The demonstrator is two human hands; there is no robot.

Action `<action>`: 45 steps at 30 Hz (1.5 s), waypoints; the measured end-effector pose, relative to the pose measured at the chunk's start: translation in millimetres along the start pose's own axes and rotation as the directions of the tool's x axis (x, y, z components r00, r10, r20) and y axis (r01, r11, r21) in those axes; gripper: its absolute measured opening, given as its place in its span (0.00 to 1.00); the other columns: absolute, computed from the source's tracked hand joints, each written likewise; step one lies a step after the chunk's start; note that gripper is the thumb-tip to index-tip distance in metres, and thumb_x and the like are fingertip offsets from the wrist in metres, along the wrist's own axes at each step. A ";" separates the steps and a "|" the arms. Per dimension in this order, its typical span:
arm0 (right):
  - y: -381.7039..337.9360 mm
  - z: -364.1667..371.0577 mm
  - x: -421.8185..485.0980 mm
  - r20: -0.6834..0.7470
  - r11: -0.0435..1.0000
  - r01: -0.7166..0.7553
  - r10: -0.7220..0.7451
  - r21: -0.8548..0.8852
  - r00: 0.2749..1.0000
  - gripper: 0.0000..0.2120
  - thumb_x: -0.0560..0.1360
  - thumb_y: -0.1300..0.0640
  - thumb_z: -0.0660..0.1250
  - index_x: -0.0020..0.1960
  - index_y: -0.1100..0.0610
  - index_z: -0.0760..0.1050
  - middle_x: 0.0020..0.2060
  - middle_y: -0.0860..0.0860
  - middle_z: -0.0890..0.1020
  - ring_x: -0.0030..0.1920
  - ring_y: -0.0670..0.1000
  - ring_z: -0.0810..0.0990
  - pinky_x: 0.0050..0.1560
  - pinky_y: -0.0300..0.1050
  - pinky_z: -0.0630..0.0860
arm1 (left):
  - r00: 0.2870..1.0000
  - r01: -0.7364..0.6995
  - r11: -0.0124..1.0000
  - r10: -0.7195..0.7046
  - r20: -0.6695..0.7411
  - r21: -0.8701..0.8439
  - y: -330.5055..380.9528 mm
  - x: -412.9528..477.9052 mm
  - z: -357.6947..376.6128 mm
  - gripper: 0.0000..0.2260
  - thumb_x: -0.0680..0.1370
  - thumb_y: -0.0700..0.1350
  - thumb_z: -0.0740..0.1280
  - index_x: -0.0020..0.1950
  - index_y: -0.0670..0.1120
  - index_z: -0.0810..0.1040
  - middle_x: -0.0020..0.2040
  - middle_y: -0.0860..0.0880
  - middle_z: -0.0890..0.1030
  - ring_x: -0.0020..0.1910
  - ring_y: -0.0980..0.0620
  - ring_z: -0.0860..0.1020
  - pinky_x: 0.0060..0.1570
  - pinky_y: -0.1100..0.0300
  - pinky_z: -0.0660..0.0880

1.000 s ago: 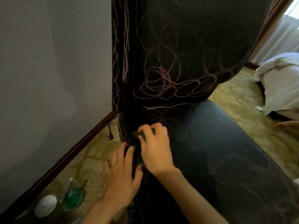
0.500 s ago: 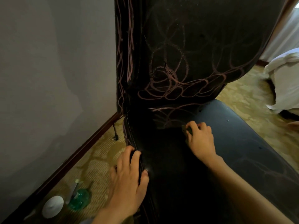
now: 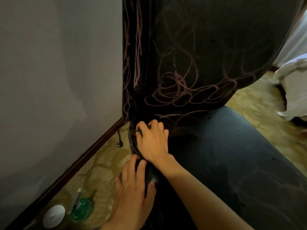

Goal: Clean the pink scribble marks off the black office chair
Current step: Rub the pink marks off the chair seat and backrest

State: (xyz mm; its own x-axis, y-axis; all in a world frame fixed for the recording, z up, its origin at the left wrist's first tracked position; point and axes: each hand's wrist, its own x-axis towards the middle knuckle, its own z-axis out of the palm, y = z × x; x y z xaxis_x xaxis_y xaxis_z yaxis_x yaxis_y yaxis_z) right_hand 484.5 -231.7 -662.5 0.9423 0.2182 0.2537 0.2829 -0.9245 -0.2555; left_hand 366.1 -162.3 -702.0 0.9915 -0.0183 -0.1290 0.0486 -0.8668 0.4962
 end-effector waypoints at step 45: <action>92.3 -3.4 67.1 -0.161 0.970 -0.217 0.233 0.110 0.959 0.09 0.76 0.58 0.66 0.55 0.59 0.77 0.49 0.64 0.76 0.51 0.65 0.74 0.51 0.52 0.70 | 0.948 -0.146 0.985 0.113 -0.296 -0.093 -3.1 6.2 13.2 0.24 0.65 0.56 0.58 0.59 0.54 0.72 0.64 0.52 0.70 0.57 0.55 0.69 0.41 0.44 0.77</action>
State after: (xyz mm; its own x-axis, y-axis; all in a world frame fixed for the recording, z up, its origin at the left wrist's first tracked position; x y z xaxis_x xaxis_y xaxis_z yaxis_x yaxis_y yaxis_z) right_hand 573.3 -303.5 -665.9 0.9409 -0.0559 0.3339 0.0898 -0.9097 -0.4054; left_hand 370.5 -166.3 -715.6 0.9817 0.0326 0.1878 -0.0855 -0.8051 0.5870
